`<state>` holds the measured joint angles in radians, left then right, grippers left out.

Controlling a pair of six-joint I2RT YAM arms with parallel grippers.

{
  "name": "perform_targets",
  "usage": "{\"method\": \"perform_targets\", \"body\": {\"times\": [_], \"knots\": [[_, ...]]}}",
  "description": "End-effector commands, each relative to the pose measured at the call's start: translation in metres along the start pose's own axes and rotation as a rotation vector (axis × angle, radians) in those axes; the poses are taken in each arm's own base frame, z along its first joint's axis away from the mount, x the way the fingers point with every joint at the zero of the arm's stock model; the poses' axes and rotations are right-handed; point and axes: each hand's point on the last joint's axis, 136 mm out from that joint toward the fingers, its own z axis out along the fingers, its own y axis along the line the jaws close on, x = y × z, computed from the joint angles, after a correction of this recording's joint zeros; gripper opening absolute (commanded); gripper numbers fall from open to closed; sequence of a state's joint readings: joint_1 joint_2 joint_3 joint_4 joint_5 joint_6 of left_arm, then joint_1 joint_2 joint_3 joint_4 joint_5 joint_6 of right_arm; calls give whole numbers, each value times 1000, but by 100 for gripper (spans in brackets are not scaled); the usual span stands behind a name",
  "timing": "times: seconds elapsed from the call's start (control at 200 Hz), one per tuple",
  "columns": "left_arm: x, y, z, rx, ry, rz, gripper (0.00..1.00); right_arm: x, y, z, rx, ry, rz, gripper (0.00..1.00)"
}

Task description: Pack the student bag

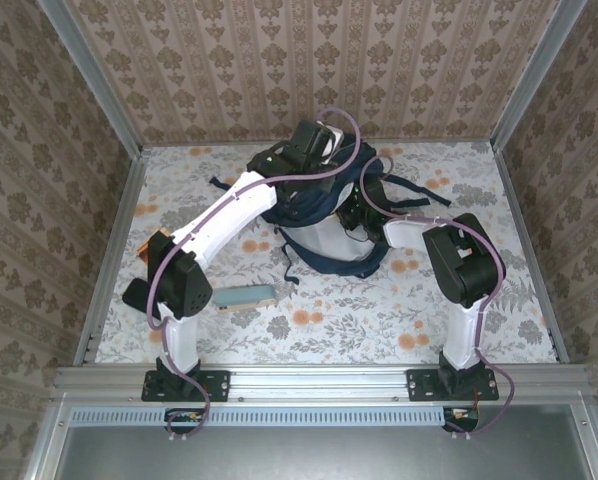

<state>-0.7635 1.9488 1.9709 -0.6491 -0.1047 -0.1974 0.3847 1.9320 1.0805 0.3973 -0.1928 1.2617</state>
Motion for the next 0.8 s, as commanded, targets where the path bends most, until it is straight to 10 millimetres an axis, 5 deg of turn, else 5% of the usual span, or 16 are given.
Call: {"method": "perform_targets", "body": {"times": [0.0, 0.275, 0.455, 0.63, 0.795], "knots": [[-60, 3, -56, 47, -204, -76, 0, 10, 6, -27, 18, 32, 13, 66], [-51, 11, -42, 62, -178, -101, 0, 18, -6, -77, 24, 14, 133, 39], [-33, 11, -20, 79, -120, -95, 3, 18, -26, -115, 87, -36, 139, 34], [-1, 27, -10, 67, -30, -182, 42, 5, -57, -170, 231, -137, 50, 42], [35, 68, -22, -19, 8, -296, 68, -7, -89, -215, 416, -197, -84, 59]]}}
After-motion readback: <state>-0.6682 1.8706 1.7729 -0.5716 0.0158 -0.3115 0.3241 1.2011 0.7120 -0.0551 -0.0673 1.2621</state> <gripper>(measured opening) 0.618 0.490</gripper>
